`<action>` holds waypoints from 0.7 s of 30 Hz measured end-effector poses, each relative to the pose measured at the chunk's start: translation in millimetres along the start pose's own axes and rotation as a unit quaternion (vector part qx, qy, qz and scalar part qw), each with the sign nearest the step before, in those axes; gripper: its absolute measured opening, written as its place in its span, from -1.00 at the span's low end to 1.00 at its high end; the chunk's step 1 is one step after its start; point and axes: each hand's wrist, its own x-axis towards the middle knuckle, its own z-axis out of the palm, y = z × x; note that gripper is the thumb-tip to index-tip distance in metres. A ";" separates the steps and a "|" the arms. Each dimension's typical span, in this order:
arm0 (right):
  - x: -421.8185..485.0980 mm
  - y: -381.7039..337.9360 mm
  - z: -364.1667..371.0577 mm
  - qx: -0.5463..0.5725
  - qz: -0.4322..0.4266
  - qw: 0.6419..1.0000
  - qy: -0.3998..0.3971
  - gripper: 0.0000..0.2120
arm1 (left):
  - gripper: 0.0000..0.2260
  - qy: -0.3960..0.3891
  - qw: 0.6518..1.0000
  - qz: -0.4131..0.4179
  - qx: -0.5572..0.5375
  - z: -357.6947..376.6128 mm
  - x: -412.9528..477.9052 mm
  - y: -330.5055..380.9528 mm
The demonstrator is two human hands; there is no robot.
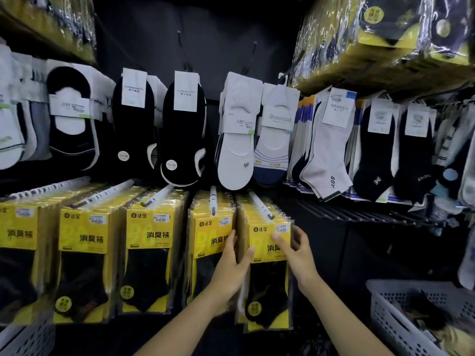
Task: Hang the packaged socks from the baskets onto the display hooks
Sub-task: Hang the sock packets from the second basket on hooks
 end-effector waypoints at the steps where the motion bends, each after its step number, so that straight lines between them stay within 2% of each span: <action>1: 3.7 -1.2 0.0 0.009 0.005 1.000 -0.028 -0.30 | -0.29 -0.011 1.000 0.003 0.001 -0.3 4.9 1.9; 5: 13.3 -2.5 1.8 0.031 0.010 0.991 -0.126 -0.36 | -0.23 -0.059 0.998 0.030 -0.011 3.5 20.4 9.2; 15: 9.6 4.4 -1.5 0.050 -0.028 0.987 -0.149 -0.44 | -0.30 -0.076 0.994 0.057 -0.052 10.0 14.9 3.5; 21: -3.1 28.3 -1.1 0.023 -0.026 0.990 -0.134 -0.33 | -0.33 -0.046 0.998 0.034 -0.022 15.9 11.1 -5.9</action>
